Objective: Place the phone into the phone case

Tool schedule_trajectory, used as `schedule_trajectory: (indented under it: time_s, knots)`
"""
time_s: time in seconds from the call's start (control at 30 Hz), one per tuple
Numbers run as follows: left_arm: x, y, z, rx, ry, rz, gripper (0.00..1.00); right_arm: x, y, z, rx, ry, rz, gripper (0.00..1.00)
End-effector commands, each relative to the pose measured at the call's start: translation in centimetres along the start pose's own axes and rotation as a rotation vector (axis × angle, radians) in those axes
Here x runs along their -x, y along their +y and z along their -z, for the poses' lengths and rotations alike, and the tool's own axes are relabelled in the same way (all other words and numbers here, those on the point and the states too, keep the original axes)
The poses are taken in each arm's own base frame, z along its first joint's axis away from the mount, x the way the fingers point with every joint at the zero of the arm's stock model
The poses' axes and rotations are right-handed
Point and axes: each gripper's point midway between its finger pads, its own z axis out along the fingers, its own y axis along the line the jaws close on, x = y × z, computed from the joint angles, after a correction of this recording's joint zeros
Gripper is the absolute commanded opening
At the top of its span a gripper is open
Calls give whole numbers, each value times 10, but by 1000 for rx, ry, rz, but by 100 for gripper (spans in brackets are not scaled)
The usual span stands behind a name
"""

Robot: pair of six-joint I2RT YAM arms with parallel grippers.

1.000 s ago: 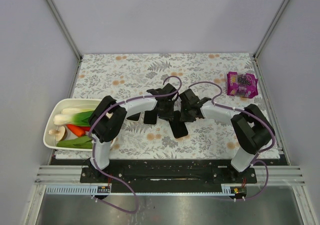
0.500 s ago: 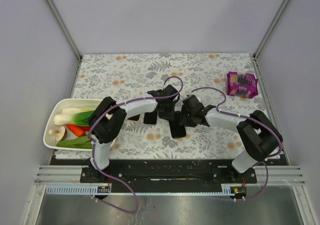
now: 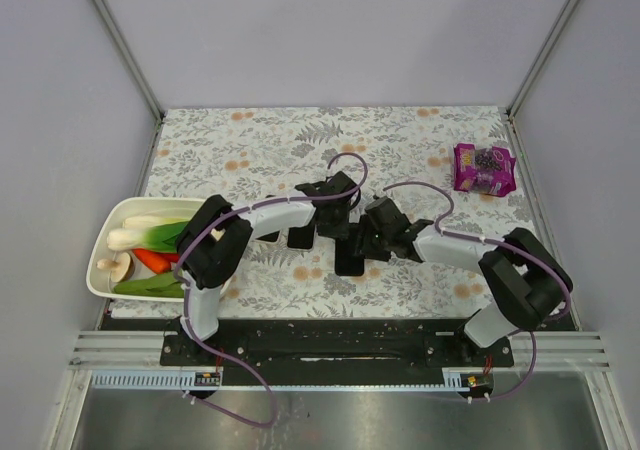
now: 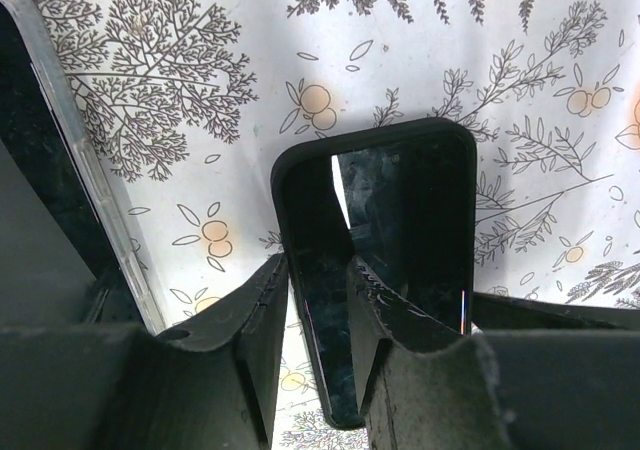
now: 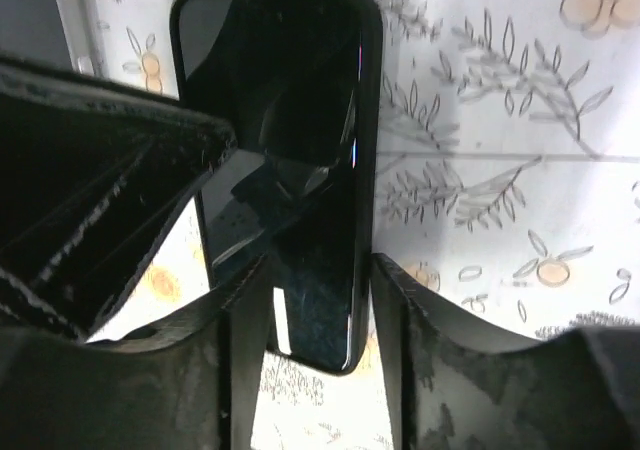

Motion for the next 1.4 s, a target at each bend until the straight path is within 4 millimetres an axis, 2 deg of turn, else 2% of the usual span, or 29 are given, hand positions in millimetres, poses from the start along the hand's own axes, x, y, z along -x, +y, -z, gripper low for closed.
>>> schedule_trajectory:
  time_s: [0.0, 0.1, 0.2, 0.27, 0.4, 0.43, 0.63, 1.03, 1.07, 1.2, 1.3, 1.37]
  knots:
    - [-19, -10, 7, -22, 23, -26, 34, -33, -32, 18, -40, 155, -30, 55]
    - [-12, -12, 17, -26, -10, -17, 45, 3, -32, 39, 11, 73, -73, 61]
    - [-11, -14, 24, -26, -31, -12, 61, 33, -22, 64, 70, -18, -81, 67]
    - [-10, -17, 28, -27, -47, -4, 74, 46, -18, 76, 102, -65, -94, 71]
    - [-14, -29, 33, -29, -66, -4, 97, 58, -18, 91, 122, -114, -106, 75]
    - [-16, -33, 33, -31, -71, -5, 99, 59, -18, 92, 126, -117, -105, 76]
    - [-25, -43, 19, 16, -74, 11, 99, 60, -21, 94, 121, -119, -100, 77]
    - [-35, -37, -6, 149, -82, -45, 98, 61, -27, 97, 110, -143, -98, 76]
    - [-34, -35, -7, 160, -84, -48, 95, 61, -28, 96, 108, -141, -99, 76]
    - [-33, -29, -11, 195, -92, -78, 71, 64, -28, 98, 110, -151, -101, 75]
    - [-25, -25, -15, 209, -95, -102, 60, 65, -29, 99, 107, -156, -103, 75]
    - [-16, -23, -17, 213, -99, -108, 58, 67, -28, 100, 111, -161, -102, 75]
